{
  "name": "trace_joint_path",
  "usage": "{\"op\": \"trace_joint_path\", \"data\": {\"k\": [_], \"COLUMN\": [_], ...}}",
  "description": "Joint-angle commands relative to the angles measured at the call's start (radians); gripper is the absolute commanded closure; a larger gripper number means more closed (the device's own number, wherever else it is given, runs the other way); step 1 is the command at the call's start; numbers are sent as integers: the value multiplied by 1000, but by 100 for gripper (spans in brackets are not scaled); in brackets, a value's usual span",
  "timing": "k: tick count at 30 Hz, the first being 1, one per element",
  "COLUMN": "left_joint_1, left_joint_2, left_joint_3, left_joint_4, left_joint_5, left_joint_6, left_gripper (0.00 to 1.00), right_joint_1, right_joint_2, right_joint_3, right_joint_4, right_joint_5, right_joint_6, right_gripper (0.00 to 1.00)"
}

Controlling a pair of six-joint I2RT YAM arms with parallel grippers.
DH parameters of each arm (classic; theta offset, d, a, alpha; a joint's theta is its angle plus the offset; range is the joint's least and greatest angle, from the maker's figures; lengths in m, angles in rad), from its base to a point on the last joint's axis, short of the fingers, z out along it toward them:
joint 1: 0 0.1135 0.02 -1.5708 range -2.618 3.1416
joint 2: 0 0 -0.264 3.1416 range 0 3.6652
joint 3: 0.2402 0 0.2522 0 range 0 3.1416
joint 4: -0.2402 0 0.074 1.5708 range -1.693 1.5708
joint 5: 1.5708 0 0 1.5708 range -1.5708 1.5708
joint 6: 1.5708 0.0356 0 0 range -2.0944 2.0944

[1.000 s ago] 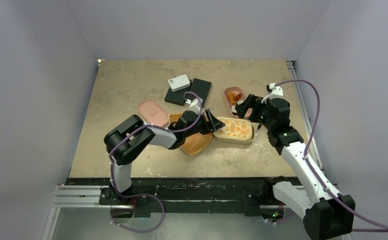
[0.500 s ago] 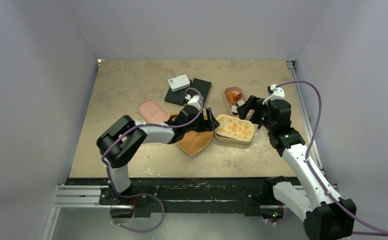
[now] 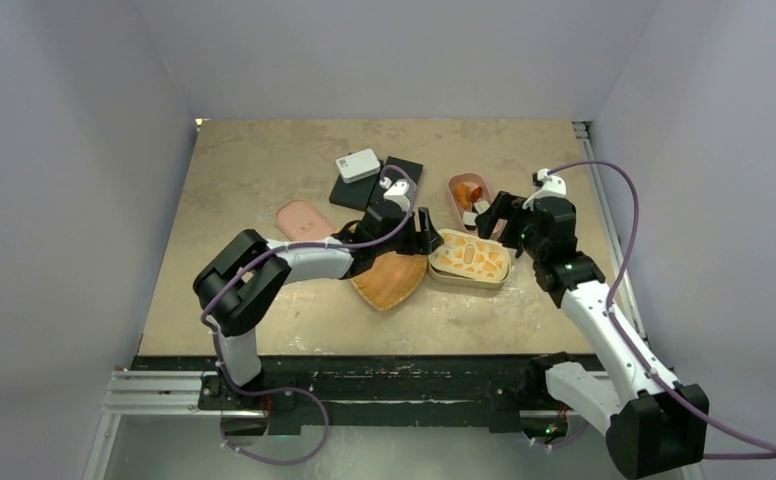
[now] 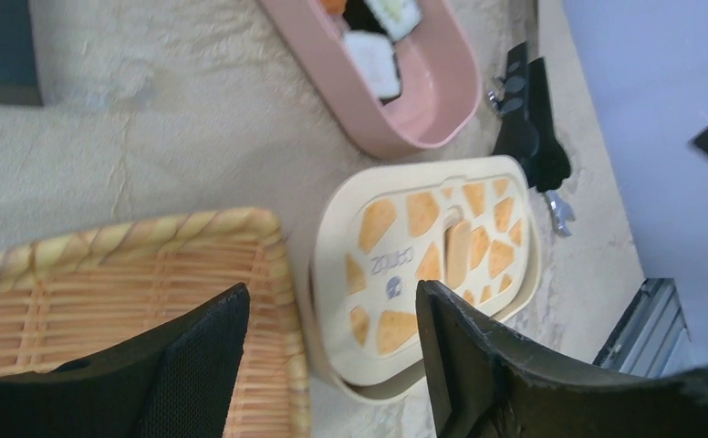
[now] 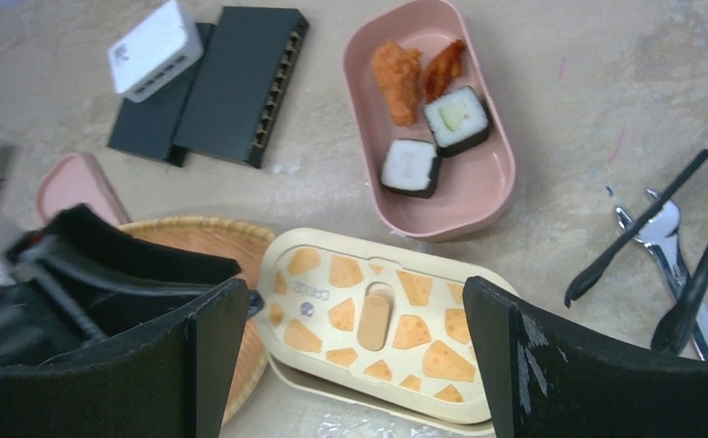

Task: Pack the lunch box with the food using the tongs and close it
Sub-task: Close the cover of the packing box.

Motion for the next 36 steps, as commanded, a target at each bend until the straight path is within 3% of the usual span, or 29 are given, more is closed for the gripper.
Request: {"op": "trace_joint_path", "data": {"k": [1,8,18,30,36], "left_joint_1": [2,0,-2,-2,-2], "left_joint_2": [-8,17,82,132,116], "left_joint_3": [99,150,211,238,225], "left_joint_4": [-26,-105,-182,-204,-213], "left_joint_5": [14,-6,2,20,30], "left_joint_6": [71,104,128,106,91], "left_gripper": [36,41,46,75,79], "right_joint_1": [-6,-21,-29,-30,-30], "right_joint_2": [69,175,177,175,178], "right_joint_3": [5,-20,-36,-62,-71], "right_joint_4": [-43,-34,-18,-7,-2], "right_joint_5": [78,102,105,100,105], "right_joint_6": [13,86,113,111,109], "right_gripper": [11,17,19,20,20]}}
